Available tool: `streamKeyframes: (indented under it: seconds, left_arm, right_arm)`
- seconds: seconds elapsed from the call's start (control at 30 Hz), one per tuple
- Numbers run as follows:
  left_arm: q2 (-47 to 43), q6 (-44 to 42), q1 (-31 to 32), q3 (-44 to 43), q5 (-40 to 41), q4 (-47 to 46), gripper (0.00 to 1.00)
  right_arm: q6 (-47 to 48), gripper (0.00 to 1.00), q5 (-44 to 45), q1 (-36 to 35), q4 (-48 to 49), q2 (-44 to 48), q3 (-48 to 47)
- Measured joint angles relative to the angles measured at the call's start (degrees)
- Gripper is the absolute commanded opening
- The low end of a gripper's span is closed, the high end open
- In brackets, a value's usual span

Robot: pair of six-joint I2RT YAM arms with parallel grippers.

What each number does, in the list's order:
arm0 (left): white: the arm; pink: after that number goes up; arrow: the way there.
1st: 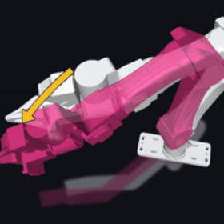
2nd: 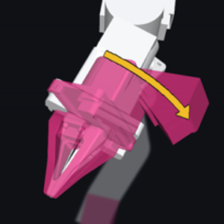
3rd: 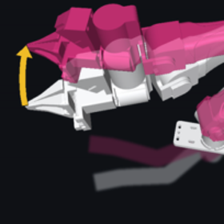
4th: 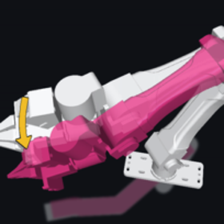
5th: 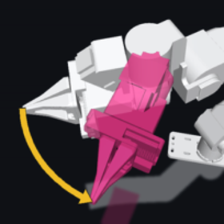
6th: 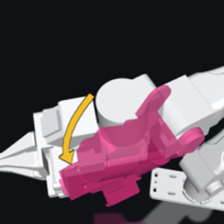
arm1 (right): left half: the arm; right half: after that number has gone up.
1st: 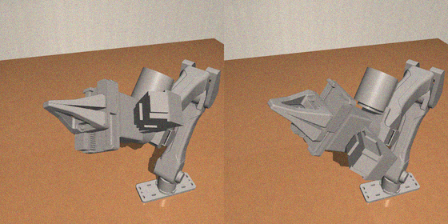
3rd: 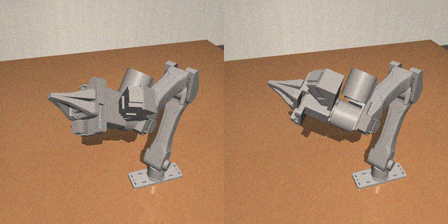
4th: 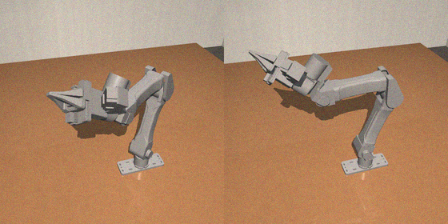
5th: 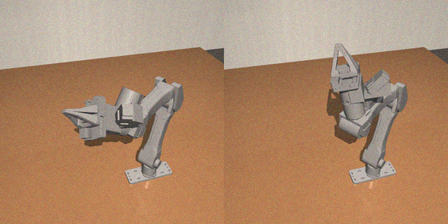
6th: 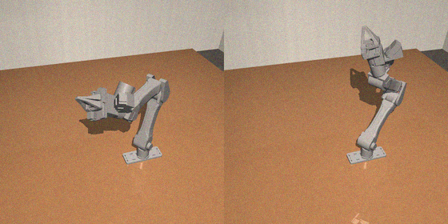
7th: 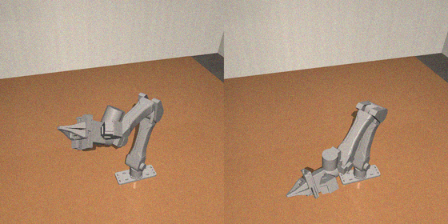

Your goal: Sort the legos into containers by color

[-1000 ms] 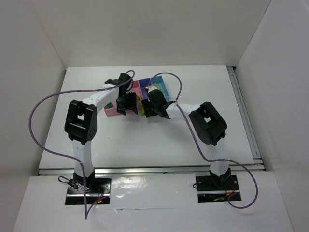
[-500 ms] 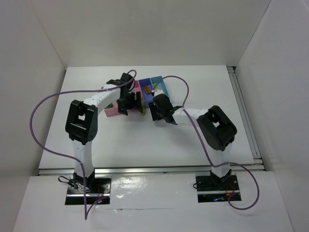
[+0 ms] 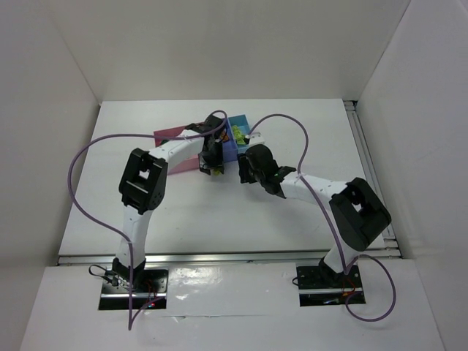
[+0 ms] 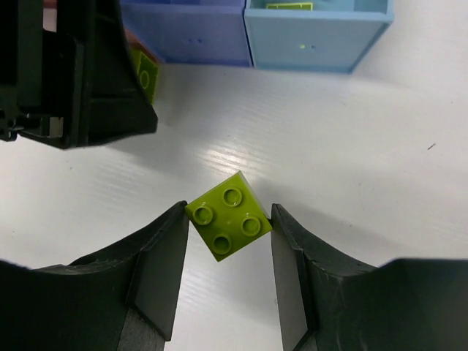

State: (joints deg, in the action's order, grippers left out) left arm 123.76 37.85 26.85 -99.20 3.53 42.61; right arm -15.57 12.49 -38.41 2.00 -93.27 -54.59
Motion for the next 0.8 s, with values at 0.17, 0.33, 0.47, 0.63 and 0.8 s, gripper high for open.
streamKeyframes:
  seconds: [0.17, 0.33, 0.47, 0.63, 0.8]
  left_arm:
    - [1.44, 0.37, 0.59, -1.75, 2.01, 0.74, 0.21]
    - [1.07, -0.20, 0.92, -1.40, 2.69, 0.59, 0.07]
    - [-2.01, -0.37, 0.94, 0.83, 3.26, 1.66, 0.07]
    - [-8.92, -2.14, 0.57, 0.98, 3.48, 3.85, 0.04]
    - [-10.71, -3.43, -1.86, -5.05, 3.30, 5.99, 0.04]
  right_arm:
    - [-0.46, 0.41, 0.22, 0.00, -0.85, 0.11, 0.37]
    - [-0.42, 0.41, 0.35, 0.00, -2.10, 0.11, -0.02]
    - [-0.17, 0.41, 0.48, 0.00, -3.28, 0.13, -1.62]
    - [0.46, 0.41, 0.63, 0.00, -4.17, 0.74, -5.11]
    - [0.72, 0.41, 0.72, 0.00, -4.17, 1.86, -7.50]
